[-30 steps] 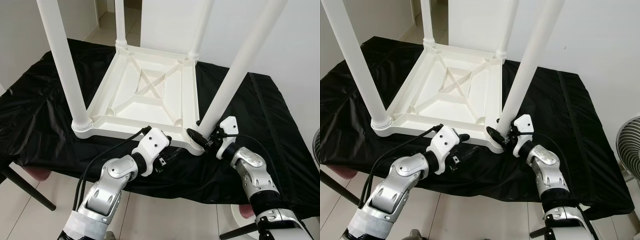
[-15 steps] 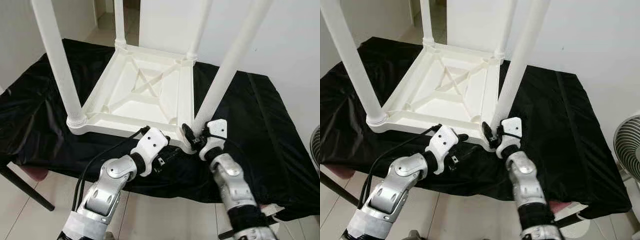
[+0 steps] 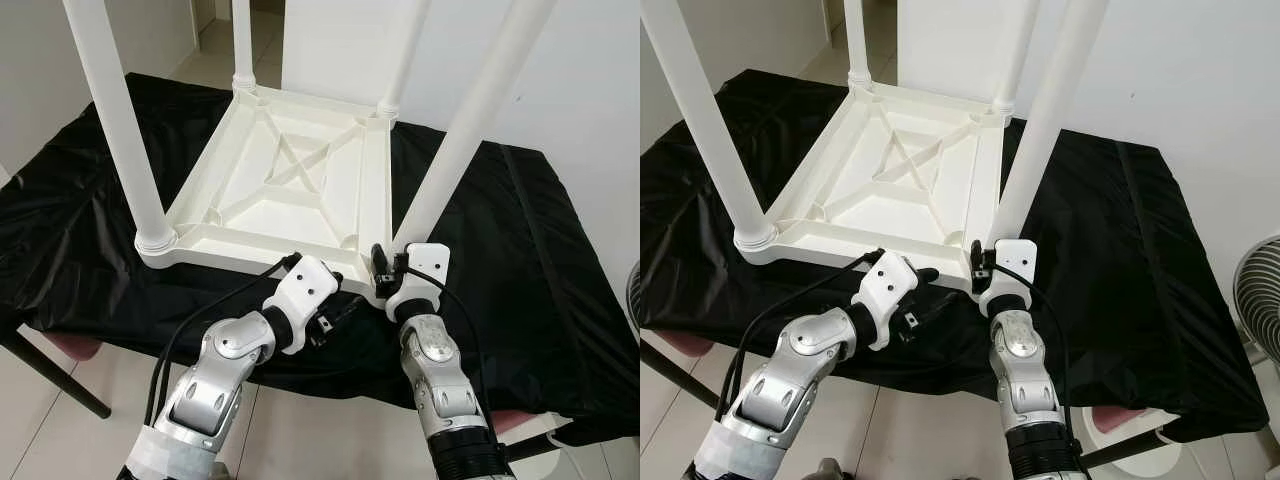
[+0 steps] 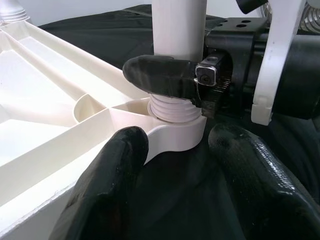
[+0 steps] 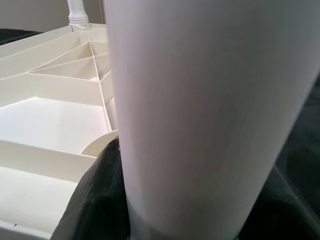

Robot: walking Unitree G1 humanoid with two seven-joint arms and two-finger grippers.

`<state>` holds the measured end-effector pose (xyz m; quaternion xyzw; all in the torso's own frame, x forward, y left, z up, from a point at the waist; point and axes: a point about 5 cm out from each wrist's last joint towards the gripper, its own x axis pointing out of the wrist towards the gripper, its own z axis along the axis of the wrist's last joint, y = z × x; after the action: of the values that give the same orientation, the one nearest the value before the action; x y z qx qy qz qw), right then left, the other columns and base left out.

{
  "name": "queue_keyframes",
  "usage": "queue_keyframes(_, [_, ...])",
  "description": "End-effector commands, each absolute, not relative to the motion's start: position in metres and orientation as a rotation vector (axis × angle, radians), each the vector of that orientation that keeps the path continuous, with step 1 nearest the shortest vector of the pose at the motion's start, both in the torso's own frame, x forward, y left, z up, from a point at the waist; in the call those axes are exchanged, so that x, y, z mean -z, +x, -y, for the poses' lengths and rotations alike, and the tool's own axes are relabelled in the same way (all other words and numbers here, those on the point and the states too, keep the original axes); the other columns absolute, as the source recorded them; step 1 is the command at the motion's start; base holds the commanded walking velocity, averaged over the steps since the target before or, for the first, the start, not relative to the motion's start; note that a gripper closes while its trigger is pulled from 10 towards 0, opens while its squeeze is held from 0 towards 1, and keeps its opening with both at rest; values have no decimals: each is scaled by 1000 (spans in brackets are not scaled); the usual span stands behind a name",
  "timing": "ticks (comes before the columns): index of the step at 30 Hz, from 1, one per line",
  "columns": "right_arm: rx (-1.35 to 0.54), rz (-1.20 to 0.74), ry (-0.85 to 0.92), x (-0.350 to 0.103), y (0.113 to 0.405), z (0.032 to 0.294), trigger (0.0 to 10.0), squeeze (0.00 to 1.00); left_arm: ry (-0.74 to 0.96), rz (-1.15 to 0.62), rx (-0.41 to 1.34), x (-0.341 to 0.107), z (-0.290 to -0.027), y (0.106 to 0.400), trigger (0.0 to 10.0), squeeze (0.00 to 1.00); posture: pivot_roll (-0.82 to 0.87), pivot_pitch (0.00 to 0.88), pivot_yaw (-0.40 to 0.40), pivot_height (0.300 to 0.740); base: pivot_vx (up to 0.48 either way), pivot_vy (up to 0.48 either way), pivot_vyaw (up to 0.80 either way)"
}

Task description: Building children table

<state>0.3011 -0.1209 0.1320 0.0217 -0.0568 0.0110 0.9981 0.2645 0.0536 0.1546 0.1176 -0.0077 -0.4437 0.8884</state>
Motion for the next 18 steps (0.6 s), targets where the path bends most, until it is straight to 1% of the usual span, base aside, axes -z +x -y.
queue_keyframes(1, [38, 38, 18, -116, 295, 130, 10000, 0, 239, 10, 872, -153, -53, 265, 10000, 0, 126, 82, -88, 740, 0, 0, 0])
queue_keyframes(2, [35, 38, 16, -117, 295, 130, 10000, 0, 239, 10, 871, -153, -53, 265, 10000, 0, 127, 81, -91, 740, 0, 0, 0])
queue_keyframes(3, [27, 54, 43, -120, 295, 131, 10000, 1000, 237, 11, 868, -153, -52, 266, 10000, 0, 126, 81, -92, 740, 0, 0, 0])
queue_keyframes(8, [-4, 72, 46, -125, 297, 135, 10000, 1000, 236, 11, 867, -153, -52, 266, 10000, 0, 125, 79, -94, 740, 0, 0, 0])
queue_keyframes(10, [-112, 100, 67, -131, 299, 137, 10000, 1000, 236, 12, 865, -153, -52, 266, 10000, 0, 127, 78, -94, 740, 0, 0, 0])
queue_keyframes(13, [-281, 130, 53, -140, 305, 153, 10000, 1000, 235, 15, 862, -154, -53, 266, 10000, 0, 128, 79, -95, 740, 0, 0, 0])
queue_keyframes(15, [-308, 127, 43, -141, 306, 157, 10000, 1000, 235, 15, 862, -154, -53, 266, 10000, 0, 128, 79, -95, 740, 0, 0, 0])
queue_keyframes(16, [-400, 102, 8, -140, 308, 164, 10000, 0, 236, 14, 862, -154, -53, 267, 10000, 0, 127, 77, -92, 740, 0, 0, 0])
queue_keyframes(18, [-456, 85, -21, -139, 308, 169, 10000, 0, 237, 13, 862, -154, -53, 267, 10000, 0, 127, 77, -92, 740, 0, 0, 0])
